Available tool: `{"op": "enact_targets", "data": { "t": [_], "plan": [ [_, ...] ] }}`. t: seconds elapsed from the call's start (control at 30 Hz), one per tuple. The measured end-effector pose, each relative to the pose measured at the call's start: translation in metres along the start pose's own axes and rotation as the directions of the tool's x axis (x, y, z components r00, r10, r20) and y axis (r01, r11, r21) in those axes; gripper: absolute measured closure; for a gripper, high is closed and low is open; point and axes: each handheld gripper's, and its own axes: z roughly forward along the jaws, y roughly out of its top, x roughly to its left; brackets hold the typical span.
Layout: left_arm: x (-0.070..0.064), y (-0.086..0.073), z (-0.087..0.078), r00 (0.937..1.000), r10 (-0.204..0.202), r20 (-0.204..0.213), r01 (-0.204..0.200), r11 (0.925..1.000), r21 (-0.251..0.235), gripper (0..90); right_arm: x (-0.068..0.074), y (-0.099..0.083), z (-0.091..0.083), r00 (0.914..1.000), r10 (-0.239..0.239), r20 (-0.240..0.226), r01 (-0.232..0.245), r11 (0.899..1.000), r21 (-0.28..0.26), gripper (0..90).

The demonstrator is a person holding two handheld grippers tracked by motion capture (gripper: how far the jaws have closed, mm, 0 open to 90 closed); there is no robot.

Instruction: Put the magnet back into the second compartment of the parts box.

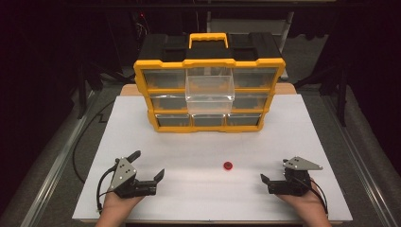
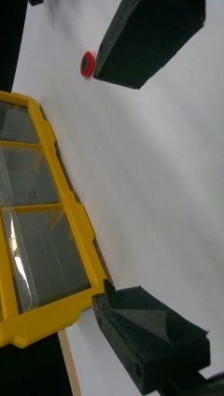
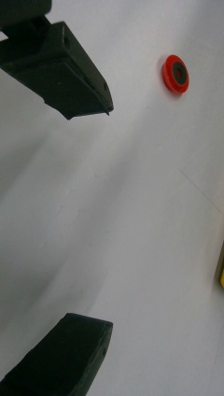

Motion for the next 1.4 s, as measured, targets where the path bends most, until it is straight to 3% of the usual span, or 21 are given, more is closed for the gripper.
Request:
{"op": "enact_targets", "data": {
  "t": [0.43,0.57,0.7,0.8,1.13,1.23,1.4],
  "plan": [
    [0.0,0.0,0.001,1.0,0.0,0.008,0.0,1.0,-0.001,0.4,0.013,0.004,0.006,0.9955,-0.05,-0.081,0.052,0.998,0.032,0.4],
    [-0.001,0.0,0.002,0.9999,0.004,0.014,-0.004,1.0,0.002,0.4,0.022,0.008,0.01,0.9897,-0.064,-0.128,0.068,0.997,0.026,0.4],
    [-0.001,0.0,0.002,0.9999,0.005,0.015,-0.005,1.0,0.001,0.4,0.033,0.013,0.016,0.9835,-0.099,-0.151,0.106,0.994,0.037,0.4],
    [-0.001,0.0,0.002,0.9999,0.004,0.014,-0.004,1.0,0.0,0.4,0.039,0.018,0.022,0.9807,-0.102,-0.166,0.109,0.993,0.034,0.4],
    [-0.001,-0.001,0.003,0.9998,0.006,0.017,-0.006,1.0,0.002,0.4,0.047,0.039,0.04,0.9794,-0.111,-0.168,0.113,0.994,0.001,2.5],
    [-0.001,-0.001,0.003,0.9999,0.004,0.016,-0.004,1.0,0.001,0.4,0.052,0.047,0.05,0.9792,-0.12,-0.163,0.12,0.993,-0.007,5.9],
    [-0.001,-0.002,0.003,0.9998,0.004,0.018,-0.004,1.0,0.001,0.4,0.056,0.057,0.062,0.9791,-0.093,-0.181,0.093,0.996,-0.009,13.9]
  ]
}}
